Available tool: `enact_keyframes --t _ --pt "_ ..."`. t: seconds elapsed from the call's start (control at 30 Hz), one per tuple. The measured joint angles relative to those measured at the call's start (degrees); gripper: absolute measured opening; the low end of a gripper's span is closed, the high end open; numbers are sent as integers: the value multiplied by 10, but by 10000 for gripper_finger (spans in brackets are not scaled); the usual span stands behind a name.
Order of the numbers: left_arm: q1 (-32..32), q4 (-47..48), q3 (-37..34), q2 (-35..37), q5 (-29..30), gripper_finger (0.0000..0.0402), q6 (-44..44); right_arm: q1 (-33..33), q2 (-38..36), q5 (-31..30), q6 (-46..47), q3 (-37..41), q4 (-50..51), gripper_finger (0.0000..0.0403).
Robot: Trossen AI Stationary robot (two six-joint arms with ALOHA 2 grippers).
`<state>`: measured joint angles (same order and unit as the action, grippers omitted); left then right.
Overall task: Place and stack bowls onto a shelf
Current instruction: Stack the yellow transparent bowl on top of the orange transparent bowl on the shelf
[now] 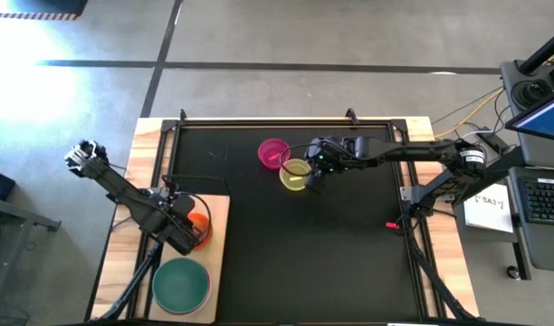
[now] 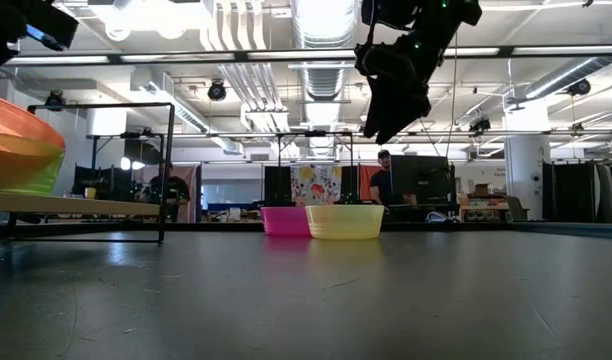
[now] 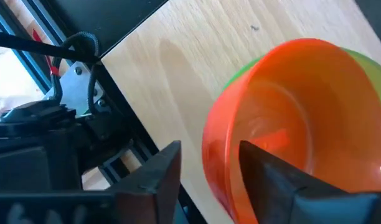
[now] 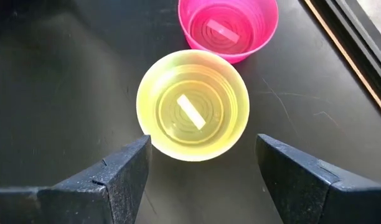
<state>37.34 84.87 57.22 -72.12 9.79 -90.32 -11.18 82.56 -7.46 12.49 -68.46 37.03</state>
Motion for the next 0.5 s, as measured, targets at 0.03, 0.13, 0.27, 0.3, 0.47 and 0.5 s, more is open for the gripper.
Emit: enact_keyframes --t 0.03,0.13,0.27,0.3,0.47,0.5 --pt "0 4 4 1 -1 151 2 0 0 0 4 7 -11 274" --pt "0 11 25 2 -1 175 16 -6 0 2 21 33 -47 274" --pt "0 34 60 3 23 190 30 -25 0 1 52 72 -91 274" --pt "0 41 68 3 36 191 30 -30 0 1 61 81 -103 274" --pt "0 52 103 4 107 192 41 -48 0 2 108 140 -203 274" --pt "0 52 109 4 118 192 45 -52 0 2 117 151 -221 274"
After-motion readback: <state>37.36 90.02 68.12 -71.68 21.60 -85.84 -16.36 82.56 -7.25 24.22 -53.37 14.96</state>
